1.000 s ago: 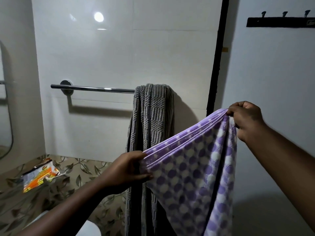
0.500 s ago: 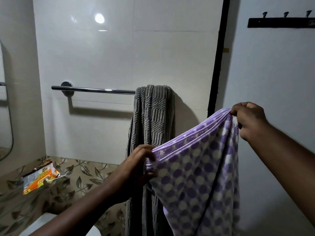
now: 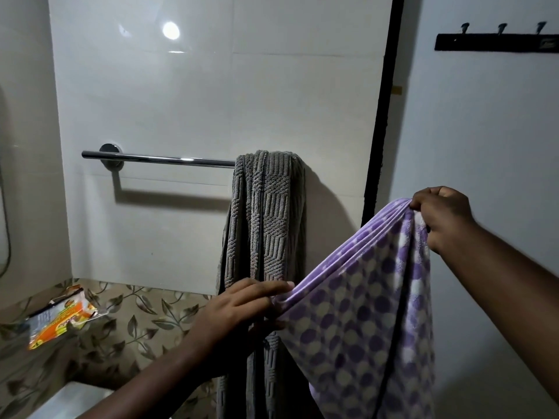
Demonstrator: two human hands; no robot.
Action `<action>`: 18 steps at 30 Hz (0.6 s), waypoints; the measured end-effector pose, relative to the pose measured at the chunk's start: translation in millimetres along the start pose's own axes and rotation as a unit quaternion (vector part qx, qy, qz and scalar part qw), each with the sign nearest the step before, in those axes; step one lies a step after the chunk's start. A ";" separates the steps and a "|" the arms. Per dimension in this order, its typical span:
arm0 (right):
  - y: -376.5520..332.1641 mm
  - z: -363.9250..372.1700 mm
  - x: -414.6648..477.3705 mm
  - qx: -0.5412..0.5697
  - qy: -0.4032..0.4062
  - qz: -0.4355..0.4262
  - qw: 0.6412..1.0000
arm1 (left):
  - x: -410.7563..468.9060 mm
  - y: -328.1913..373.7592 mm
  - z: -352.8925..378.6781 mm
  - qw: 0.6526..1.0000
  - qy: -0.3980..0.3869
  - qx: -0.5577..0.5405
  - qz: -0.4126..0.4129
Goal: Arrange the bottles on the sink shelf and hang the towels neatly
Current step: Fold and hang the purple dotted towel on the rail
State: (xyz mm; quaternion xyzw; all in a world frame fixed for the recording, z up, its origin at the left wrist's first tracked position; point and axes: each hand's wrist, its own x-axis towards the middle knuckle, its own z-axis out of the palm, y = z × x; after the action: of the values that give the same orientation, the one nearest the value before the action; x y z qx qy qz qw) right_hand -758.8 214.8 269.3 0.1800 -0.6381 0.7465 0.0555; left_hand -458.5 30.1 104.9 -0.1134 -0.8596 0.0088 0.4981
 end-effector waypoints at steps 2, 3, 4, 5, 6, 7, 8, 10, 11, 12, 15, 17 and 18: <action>3.8 -0.7 2.2 -0.003 0.002 0.006 1.000 | 1.1 3.7 -2.0 0.999 0.002 0.030 0.041; 5.2 -0.3 2.8 -0.003 0.002 0.008 1.000 | 1.1 4.0 -2.1 0.998 -0.004 0.043 0.050; 6.3 0.0 3.3 -0.002 0.002 0.010 1.000 | 1.0 4.4 -1.5 0.997 -0.015 0.056 0.057; 7.1 0.4 3.8 -0.001 0.001 0.012 1.000 | 0.6 4.5 -0.3 0.996 -0.030 0.060 0.060; 7.4 0.5 4.2 0.000 0.000 0.014 1.000 | 0.3 4.5 0.4 0.996 -0.040 0.055 0.057; 7.8 0.9 4.2 0.000 -0.001 0.015 1.000 | 0.4 4.5 0.8 0.997 -0.045 0.047 0.047; 8.0 1.0 4.2 -0.001 -0.002 0.014 1.000 | 0.4 5.0 0.9 0.998 -0.044 0.040 0.035; 9.0 1.3 4.4 -0.007 -0.002 0.009 1.000 | -1.1 5.6 2.4 0.999 -0.037 0.032 0.020; 10.1 1.3 5.0 -0.009 -0.002 0.008 1.000 | -1.9 6.5 2.8 0.999 -0.034 0.032 0.019; 11.4 1.0 5.5 -0.012 -0.002 0.007 1.000 | -2.9 7.3 2.7 0.999 -0.032 0.036 0.017; 17.3 -1.3 7.3 -0.028 -0.003 0.011 1.000 | -5.4 7.5 -2.3 0.998 -0.029 0.052 -0.014; 22.9 -4.3 7.7 -0.036 -0.008 0.018 0.999 | -5.2 4.2 -8.4 0.997 -0.029 0.025 -0.063; 25.4 -6.3 7.6 -0.042 -0.013 0.021 0.999 | -4.0 2.3 -12.4 0.994 -0.031 -0.003 -0.100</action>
State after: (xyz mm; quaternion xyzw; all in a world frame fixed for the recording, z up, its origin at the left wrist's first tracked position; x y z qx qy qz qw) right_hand -775.1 215.2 247.5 0.1743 -0.6731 0.7177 0.0391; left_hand -445.5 30.3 107.4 -0.0279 -0.8816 -0.0407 0.4694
